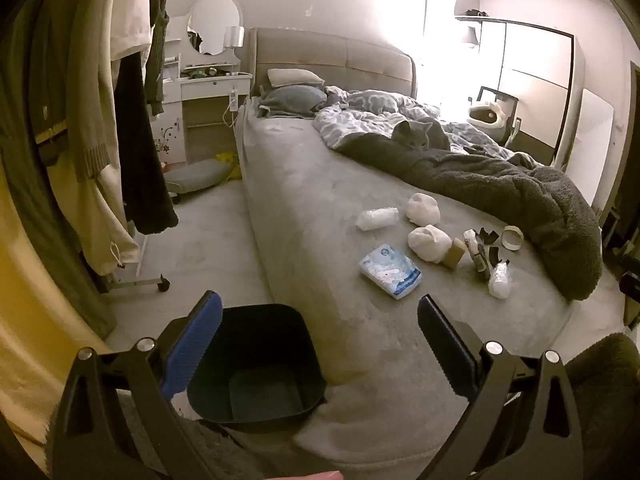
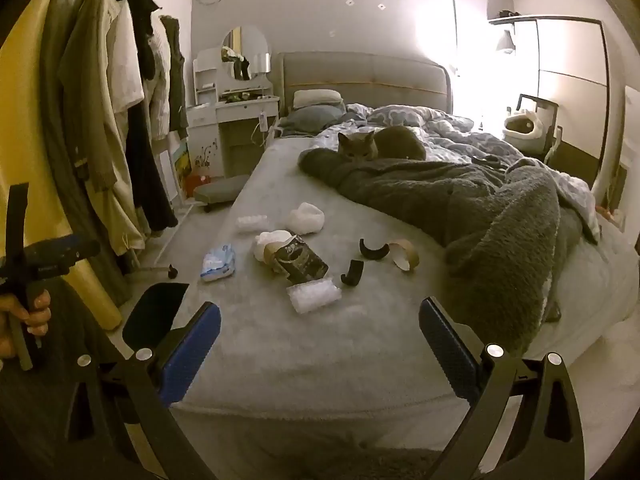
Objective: Collect trash
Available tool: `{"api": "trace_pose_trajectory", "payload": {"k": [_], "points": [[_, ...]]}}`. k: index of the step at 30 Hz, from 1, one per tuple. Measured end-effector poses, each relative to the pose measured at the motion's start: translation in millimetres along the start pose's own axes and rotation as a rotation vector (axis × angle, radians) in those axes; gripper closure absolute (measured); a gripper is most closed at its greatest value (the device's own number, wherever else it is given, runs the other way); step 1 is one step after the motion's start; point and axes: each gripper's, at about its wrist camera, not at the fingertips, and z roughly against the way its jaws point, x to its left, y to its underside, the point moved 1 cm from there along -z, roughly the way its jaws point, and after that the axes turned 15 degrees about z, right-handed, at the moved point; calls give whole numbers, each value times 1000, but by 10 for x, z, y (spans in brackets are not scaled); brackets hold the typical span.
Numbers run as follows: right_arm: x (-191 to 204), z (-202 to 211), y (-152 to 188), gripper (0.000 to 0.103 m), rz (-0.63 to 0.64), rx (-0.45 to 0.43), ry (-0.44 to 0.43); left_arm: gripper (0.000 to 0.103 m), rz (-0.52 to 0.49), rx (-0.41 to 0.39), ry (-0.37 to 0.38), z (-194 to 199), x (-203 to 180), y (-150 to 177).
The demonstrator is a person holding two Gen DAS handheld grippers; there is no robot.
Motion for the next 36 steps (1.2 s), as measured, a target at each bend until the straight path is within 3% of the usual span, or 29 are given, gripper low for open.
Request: {"api": "trace_pose_trajectory", "payload": {"k": [8,36], "points": [[70,-63,-13,3,41,36,-10,3,8,-5,5,16,51,15],[39,-72,-10,3,8,27,-28,3,3,-3,5,38,38,15]]}}
